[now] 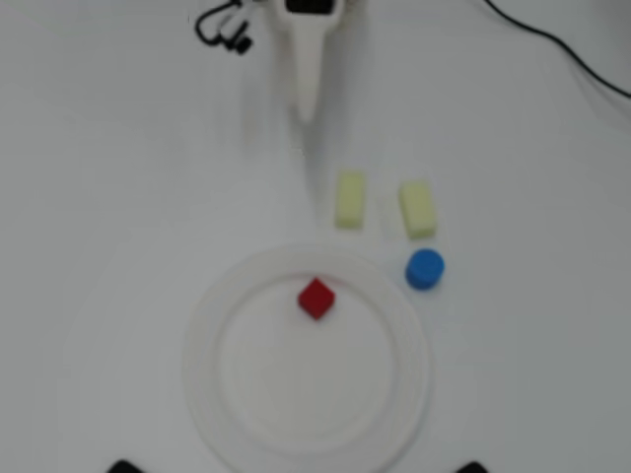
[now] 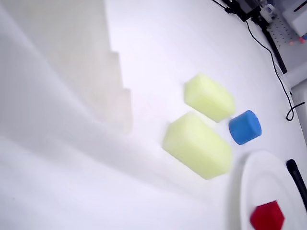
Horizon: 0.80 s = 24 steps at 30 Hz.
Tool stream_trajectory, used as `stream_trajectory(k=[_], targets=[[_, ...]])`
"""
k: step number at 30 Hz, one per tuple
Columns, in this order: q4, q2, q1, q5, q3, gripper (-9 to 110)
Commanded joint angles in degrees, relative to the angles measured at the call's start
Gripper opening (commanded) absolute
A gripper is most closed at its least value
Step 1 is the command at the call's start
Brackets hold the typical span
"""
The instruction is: Grasp a red block and put it in the dish.
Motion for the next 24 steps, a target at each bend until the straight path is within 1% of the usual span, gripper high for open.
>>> stream_trajectory(k=[1, 7, 8, 9, 10, 11, 13, 14, 21, 24], targets=[[0.0, 6.9, 0.2, 0.5, 4.0, 31], [1.1, 11.6, -1.6, 0.8, 12.4, 28], [1.1, 11.6, -1.5, 1.0, 12.9, 25], [1.1, 11.6, -1.5, 1.7, 13.5, 18], [1.1, 11.6, -1.6, 4.1, 14.3, 15], [0.9, 11.6, -1.7, 4.7, 15.2, 12], [0.4, 11.6, -1.8, 6.0, 17.0, 3], [0.4, 11.6, -1.9, 6.2, 17.6, 0], [0.6, 11.7, -2.5, 4.2, 21.6, 0], [0.6, 11.7, -2.7, 1.4, 24.0, 0]])
